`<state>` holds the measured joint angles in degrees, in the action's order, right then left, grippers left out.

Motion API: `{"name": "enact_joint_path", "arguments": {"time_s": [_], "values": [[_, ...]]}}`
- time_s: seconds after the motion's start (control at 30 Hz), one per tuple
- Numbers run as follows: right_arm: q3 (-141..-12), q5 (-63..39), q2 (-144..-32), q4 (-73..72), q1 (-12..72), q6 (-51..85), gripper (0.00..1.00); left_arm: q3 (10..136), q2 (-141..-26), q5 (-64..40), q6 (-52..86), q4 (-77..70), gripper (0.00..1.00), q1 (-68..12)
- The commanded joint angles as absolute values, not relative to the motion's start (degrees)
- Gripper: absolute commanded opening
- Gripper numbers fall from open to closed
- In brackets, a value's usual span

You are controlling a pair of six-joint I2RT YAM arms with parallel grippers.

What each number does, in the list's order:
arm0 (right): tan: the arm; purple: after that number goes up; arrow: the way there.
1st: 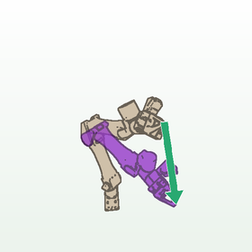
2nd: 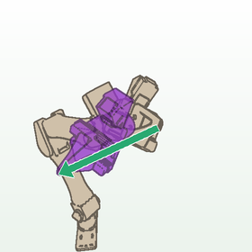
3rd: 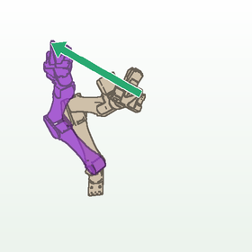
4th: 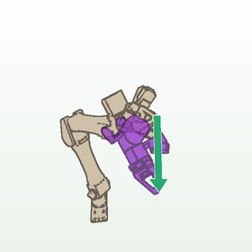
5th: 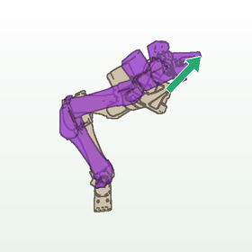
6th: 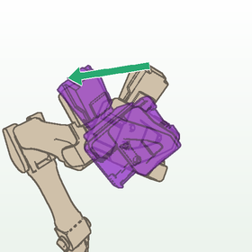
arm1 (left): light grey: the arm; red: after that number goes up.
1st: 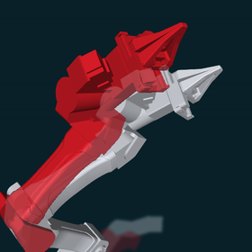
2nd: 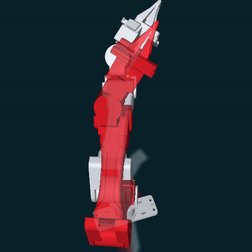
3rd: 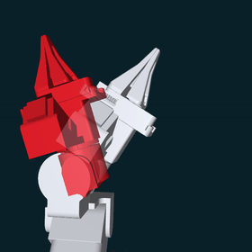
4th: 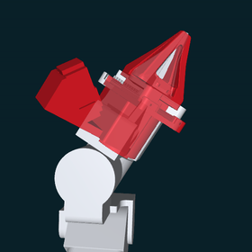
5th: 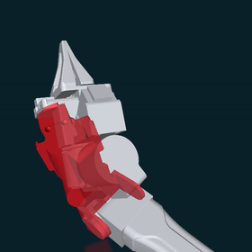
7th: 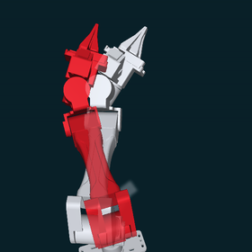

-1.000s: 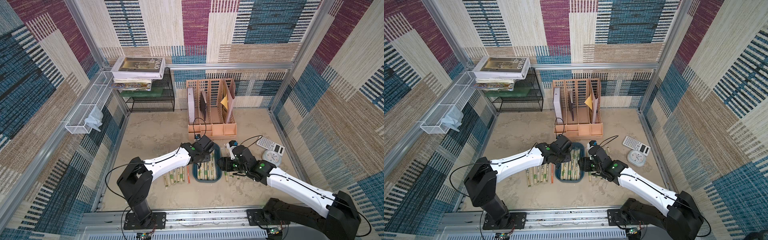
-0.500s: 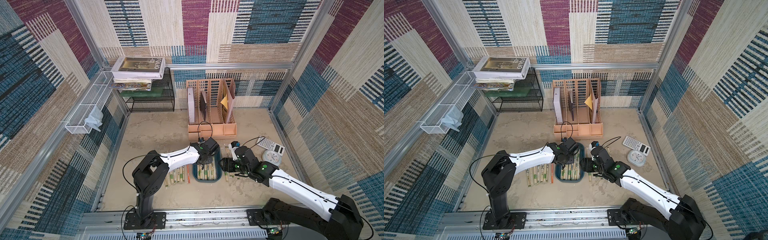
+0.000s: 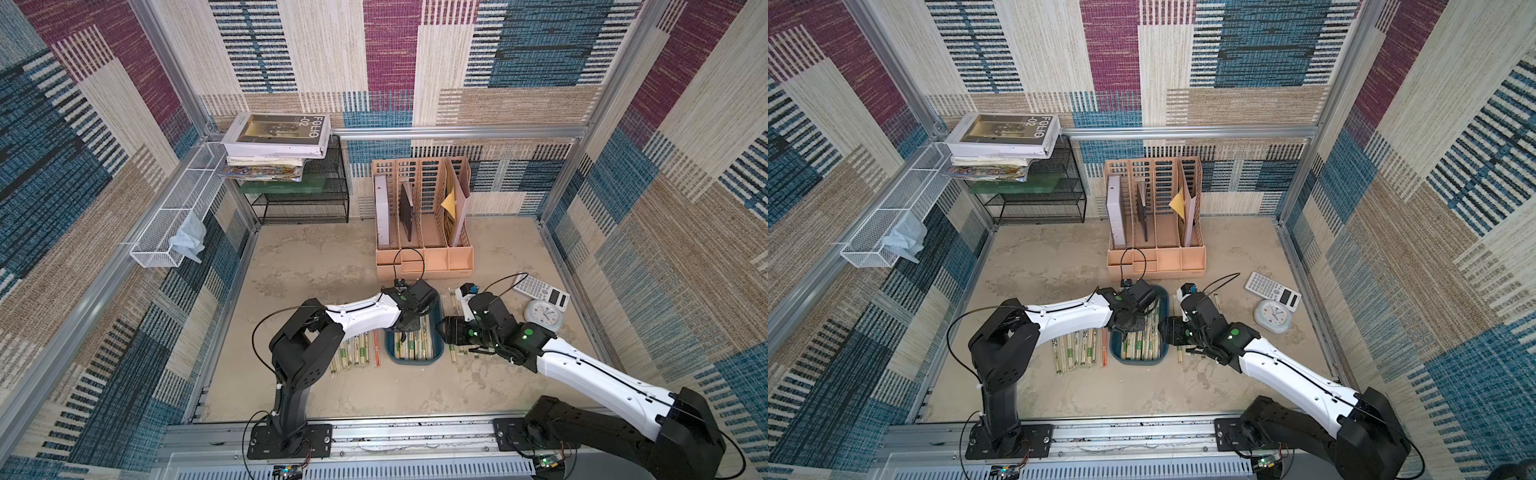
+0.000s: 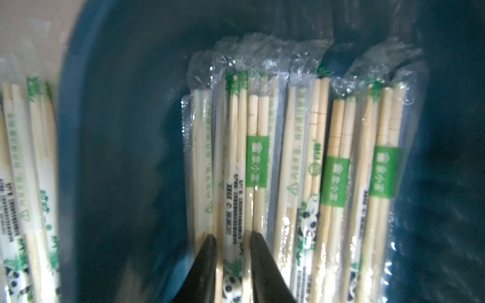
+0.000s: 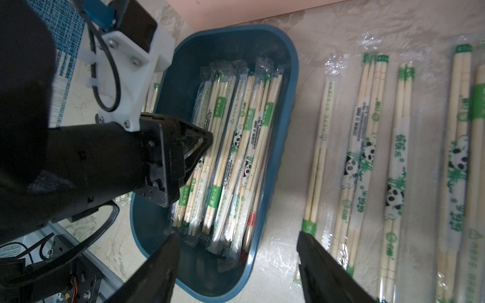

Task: Take the paired disposable chopsticks out of the storage box
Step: Pick up the paired disposable chopsticks from the storage box.

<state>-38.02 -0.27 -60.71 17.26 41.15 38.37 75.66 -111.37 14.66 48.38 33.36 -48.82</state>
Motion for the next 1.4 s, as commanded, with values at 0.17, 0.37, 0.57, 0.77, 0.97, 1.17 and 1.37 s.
{"name": "enact_joint_path", "arguments": {"time_s": [0.17, 0.37, 0.57, 0.77, 0.97, 1.17, 1.37], "values": [[-38.5, -0.2, -60.9, 17.0, 41.1, 37.9, 0.74, 75.3, -112.8, 14.0, 47.8, 33.0, 0.19, -48.7], [-38.8, -0.1, -61.0, 17.2, 41.1, 37.8, 0.74, 75.4, -111.8, 13.5, 47.8, 33.0, 0.15, -48.7], [-38.7, -0.1, -61.1, 17.1, 41.2, 37.9, 0.74, 75.8, -108.5, 13.6, 47.1, 33.9, 0.11, -48.7], [-38.9, -0.4, -61.3, 16.9, 41.1, 38.0, 0.74, 76.5, -106.1, 14.0, 46.6, 34.6, 0.08, -48.7], [-39.5, -0.6, -61.5, 16.7, 41.6, 38.0, 0.74, 76.6, -103.4, 15.2, 46.2, 35.0, 0.07, -48.6], [-41.1, -0.1, -63.3, 16.5, 43.7, 38.0, 0.74, 76.5, -100.2, 15.8, 45.4, 35.7, 0.07, -47.7], [-43.6, 0.8, -65.7, 16.0, 46.9, 38.3, 0.74, 74.4, -95.3, 16.2, 44.7, 36.5, 0.07, -45.6]]}}
